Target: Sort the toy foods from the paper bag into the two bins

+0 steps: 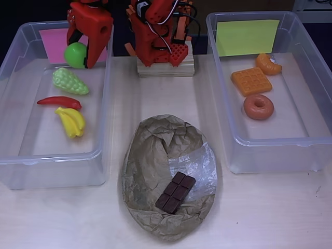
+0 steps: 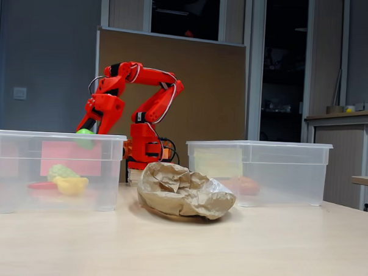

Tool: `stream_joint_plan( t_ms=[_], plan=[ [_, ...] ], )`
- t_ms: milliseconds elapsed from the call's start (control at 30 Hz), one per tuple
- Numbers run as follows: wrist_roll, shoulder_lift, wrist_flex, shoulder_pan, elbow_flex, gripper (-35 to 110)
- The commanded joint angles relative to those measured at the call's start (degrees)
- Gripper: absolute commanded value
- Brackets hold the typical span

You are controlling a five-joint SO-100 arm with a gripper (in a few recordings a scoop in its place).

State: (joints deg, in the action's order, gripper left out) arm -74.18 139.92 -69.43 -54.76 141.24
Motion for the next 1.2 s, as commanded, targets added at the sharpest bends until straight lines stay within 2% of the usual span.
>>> stream_joint_plan(
  t_ms=[0,267,500,667,800,967,1167],
  plan=[
    [-0.62,0.88,0.09,-0.44,0.7,42],
    [1.58,3.08,0.7,-0.53,0.0,45],
    [12.39,10.11,4.48,3.16,-4.39,42],
    [21.01,18.02,11.87,13.8,-5.01,41],
    [24.52,17.84,15.12,24.35,-3.78,36],
    [23.47,9.14,16.52,34.63,-6.15,29],
    [19.78,-10.55,14.15,44.47,-16.0,26]
  ],
)
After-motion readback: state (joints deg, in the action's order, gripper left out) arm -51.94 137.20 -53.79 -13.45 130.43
